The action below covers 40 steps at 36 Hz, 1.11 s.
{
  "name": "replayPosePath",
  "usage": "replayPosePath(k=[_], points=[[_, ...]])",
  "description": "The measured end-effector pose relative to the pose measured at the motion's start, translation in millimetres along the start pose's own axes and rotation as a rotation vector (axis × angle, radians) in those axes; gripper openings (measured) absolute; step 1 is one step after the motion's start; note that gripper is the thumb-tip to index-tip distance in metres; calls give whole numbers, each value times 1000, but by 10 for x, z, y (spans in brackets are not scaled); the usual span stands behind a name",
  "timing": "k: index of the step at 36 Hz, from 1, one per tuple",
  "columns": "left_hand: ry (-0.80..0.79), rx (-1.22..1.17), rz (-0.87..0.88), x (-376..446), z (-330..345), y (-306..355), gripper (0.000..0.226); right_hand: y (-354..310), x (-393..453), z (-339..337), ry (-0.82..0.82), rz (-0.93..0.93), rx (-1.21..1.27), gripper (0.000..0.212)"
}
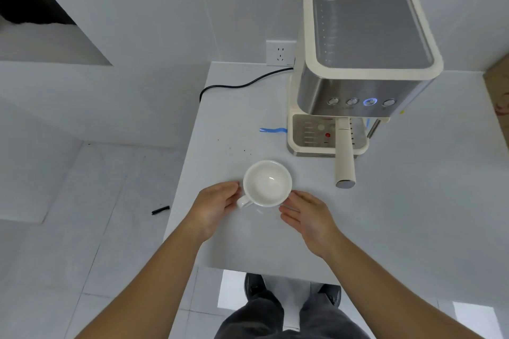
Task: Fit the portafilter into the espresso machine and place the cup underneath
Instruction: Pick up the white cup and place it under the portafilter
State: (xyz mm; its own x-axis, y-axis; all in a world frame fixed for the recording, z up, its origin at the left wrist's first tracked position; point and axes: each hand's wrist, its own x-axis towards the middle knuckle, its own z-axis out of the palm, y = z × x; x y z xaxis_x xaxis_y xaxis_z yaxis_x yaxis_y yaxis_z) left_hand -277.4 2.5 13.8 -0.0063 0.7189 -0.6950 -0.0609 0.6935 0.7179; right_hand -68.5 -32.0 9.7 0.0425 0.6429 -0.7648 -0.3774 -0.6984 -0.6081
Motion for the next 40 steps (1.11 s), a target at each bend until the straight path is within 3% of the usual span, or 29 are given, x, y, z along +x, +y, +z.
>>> replayPosePath(k=[6,24,40], points=[[-73,59,36,86,70,65,23,-3,13,58,16,-32,60,29],[-88,-48,0,96,88,-8,26,-85,37,70,5,-41,156,14],[-67,-7,49,64,146,-29,26,-115,27,-35,-51,-45,129,22]])
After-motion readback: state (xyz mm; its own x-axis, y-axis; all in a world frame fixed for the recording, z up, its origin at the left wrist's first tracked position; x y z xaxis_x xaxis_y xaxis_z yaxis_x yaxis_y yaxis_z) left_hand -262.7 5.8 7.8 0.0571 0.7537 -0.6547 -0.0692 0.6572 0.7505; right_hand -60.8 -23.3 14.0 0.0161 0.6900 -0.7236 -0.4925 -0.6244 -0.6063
